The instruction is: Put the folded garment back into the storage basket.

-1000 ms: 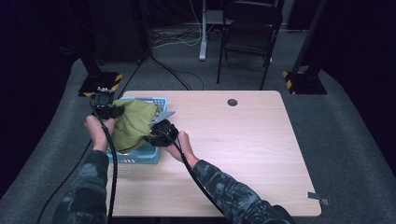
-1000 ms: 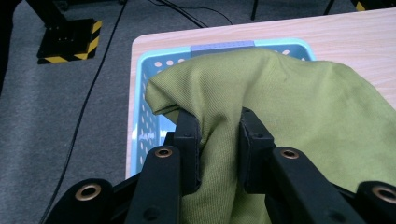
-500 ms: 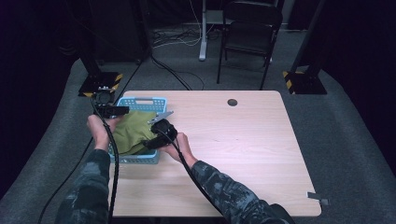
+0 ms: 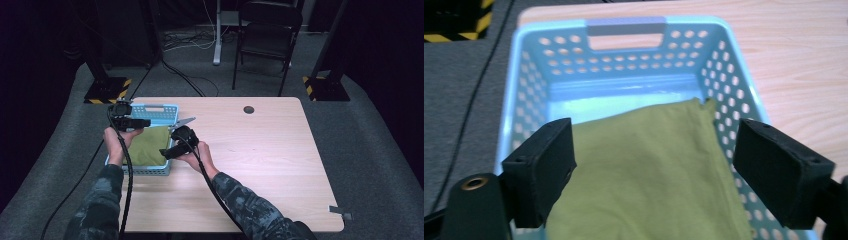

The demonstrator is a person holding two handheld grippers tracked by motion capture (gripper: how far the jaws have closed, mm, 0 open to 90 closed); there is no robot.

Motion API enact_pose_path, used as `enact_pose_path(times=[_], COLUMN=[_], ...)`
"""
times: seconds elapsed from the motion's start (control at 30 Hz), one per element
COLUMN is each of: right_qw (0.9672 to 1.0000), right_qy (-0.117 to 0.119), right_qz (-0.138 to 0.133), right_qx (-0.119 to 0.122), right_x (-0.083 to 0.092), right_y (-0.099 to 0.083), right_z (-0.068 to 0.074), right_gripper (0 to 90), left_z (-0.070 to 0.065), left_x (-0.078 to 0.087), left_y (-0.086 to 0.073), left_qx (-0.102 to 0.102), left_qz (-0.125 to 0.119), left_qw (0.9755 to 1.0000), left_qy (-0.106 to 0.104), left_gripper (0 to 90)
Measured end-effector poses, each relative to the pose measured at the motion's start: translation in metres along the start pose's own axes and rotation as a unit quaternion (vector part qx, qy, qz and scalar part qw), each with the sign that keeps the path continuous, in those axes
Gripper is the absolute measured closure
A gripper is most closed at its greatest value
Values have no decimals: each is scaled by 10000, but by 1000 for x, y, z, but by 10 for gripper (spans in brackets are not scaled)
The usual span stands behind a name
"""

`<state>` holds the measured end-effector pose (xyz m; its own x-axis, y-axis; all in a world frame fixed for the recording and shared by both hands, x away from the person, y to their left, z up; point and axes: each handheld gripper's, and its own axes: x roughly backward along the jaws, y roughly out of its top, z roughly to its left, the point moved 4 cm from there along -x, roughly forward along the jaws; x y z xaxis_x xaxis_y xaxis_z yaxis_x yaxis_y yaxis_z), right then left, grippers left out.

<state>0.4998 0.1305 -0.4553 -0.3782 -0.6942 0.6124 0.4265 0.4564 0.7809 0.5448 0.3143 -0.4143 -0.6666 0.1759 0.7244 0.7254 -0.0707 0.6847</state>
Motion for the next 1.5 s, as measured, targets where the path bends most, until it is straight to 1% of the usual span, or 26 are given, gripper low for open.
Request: enact_pose_path(times=[0.1, 0.2, 0.4, 0.5, 0.57, 0.7, 0.73, 0.87, 1.0, 1.07, 1.1, 1.13, 1.17, 1.2, 1.37, 1.5], right_qw=[10000, 9999, 9996, 9993, 9991, 9983, 9979, 9965, 9945, 9934, 9927, 9920, 9920, 9907, 9881, 9861], right_qy=[-40, -88, -223, -284, -340, -475, -513, -650, -826, -888, -939, -988, -988, -1061, -1204, -1296], right_qz=[27, 25, 10, 2, -17, -30, -37, -48, -80, -96, -101, -104, -104, -90, -89, -95], right_qx=[-48, -91, -193, -228, -271, -349, -406, -517, -645, -722, -750, -780, -780, -845, -949, -1038], right_x=[5, 10, 24, 31, 36, 47, 51, 63, 79, 86, 90, 94, 94, 101, 113, 123], right_y=[-5, -9, -18, -23, -26, -35, -39, -49, -61, -66, -69, -72, -72, -79, -92, -101], right_z=[-5, -10, -21, -26, -30, -39, -42, -52, -64, -68, -71, -74, -74, -79, -89, -95], right_gripper=[91, 72, 42, 35, 33, 32, 32, 32, 32, 33, 33, 34, 34, 34, 35, 35], left_z=[-8, -14, -26, -33, -39, -49, -52, -64, -77, -85, -85, -93, -93, -99, -113, -124], left_x=[-5, -9, -15, -16, -18, -21, -22, -23, -22, -23, -23, -23, -23, -24, -23, -21], left_y=[-3, -5, -6, -7, -8, -12, -13, -15, -17, -17, -17, -18, -18, -19, -21, -25], left_qx=[-57, -62, -103, -131, -222, -310, -352, -462, -580, -647, -647, -745, -745, -806, -948, -1071], left_qz=[22, 33, 52, 60, 83, 121, 146, 144, 96, 81, 81, 105, 105, 114, 114, 112], left_qw=[9999, 9996, 9988, 9980, 9974, 9961, 9957, 9939, 9923, 9910, 9910, 9895, 9895, 9882, 9852, 9822], left_qy=[-125, -280, -485, -621, -679, -816, -842, -992, -1092, -1171, -1171, -1237, -1237, -1295, -1424, -1538], left_gripper=[125, 86, 18, 8, 7, 4, 2, 2, 2, 2, 2, 2, 2, 1, 1, 2])
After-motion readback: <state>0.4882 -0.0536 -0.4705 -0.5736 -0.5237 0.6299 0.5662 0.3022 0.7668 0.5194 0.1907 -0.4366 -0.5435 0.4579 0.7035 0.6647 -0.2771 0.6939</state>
